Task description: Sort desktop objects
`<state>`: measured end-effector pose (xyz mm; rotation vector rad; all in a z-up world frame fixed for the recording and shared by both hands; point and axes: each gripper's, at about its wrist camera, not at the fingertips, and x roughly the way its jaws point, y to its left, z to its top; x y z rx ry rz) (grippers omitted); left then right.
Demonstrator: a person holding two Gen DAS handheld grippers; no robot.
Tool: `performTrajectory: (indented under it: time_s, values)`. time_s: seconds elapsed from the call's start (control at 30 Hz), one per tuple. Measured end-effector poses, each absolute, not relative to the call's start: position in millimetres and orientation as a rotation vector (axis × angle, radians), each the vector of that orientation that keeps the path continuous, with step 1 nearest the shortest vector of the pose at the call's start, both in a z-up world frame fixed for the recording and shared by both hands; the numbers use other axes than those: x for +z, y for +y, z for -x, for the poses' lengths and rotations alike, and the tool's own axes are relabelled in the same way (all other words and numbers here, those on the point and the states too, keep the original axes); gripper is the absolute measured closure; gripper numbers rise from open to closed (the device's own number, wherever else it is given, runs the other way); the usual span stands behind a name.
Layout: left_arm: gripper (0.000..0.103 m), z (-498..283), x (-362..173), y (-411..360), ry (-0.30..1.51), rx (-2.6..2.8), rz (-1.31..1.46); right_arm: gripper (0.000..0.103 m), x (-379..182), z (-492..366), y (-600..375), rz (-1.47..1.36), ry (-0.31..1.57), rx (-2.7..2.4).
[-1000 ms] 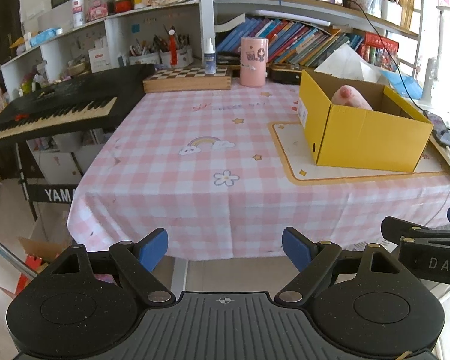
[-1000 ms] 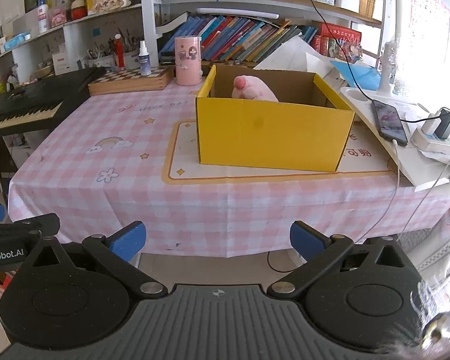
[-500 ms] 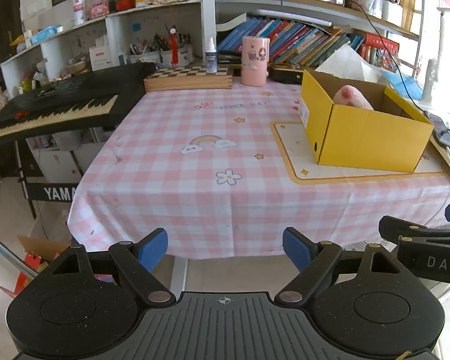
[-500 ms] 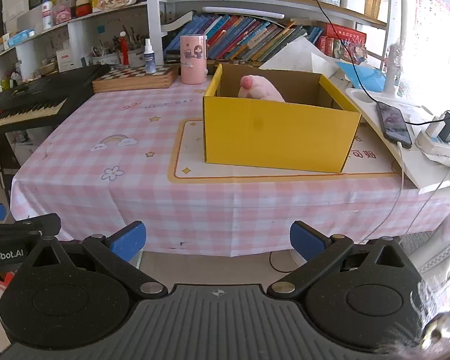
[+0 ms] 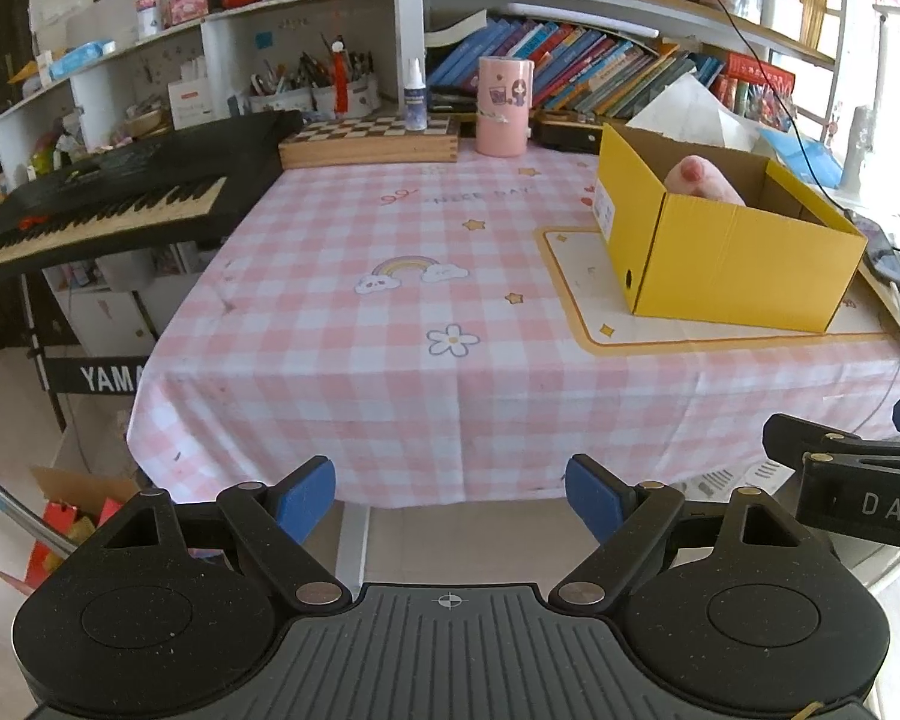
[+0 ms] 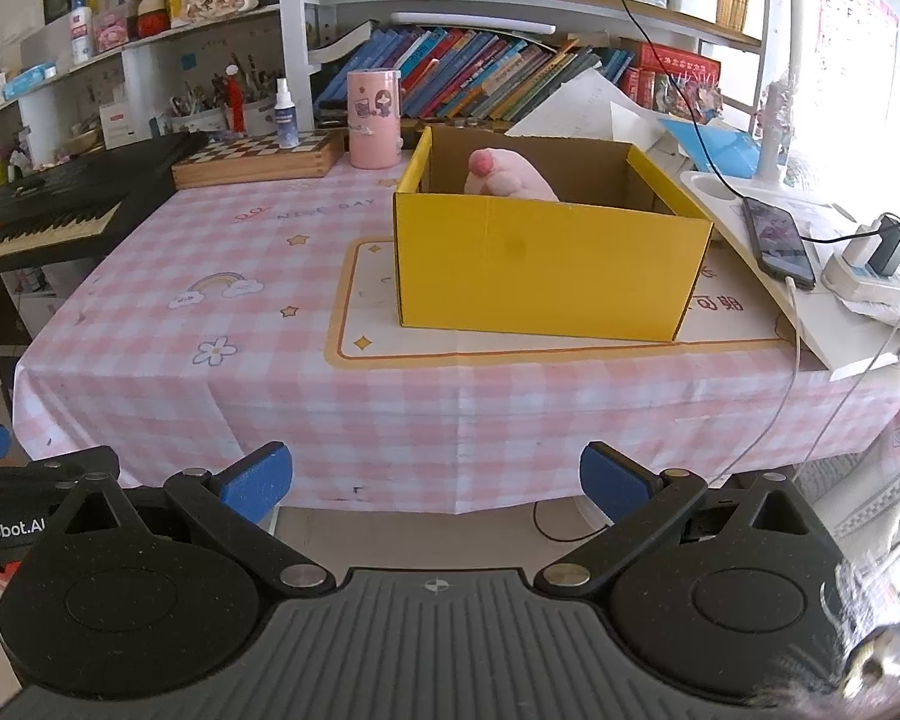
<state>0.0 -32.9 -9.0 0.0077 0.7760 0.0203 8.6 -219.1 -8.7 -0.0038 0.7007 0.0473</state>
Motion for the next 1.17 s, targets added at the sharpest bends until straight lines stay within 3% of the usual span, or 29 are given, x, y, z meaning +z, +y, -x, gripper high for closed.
performTrajectory:
  time_s: [1.17]
  values:
    - [0.011, -11.3, -15.1, -21.0, 0.778, 0.006, 0.047, 0.0, -12.6, -16.1, -208.2, 0.013, 0.717, 0.041]
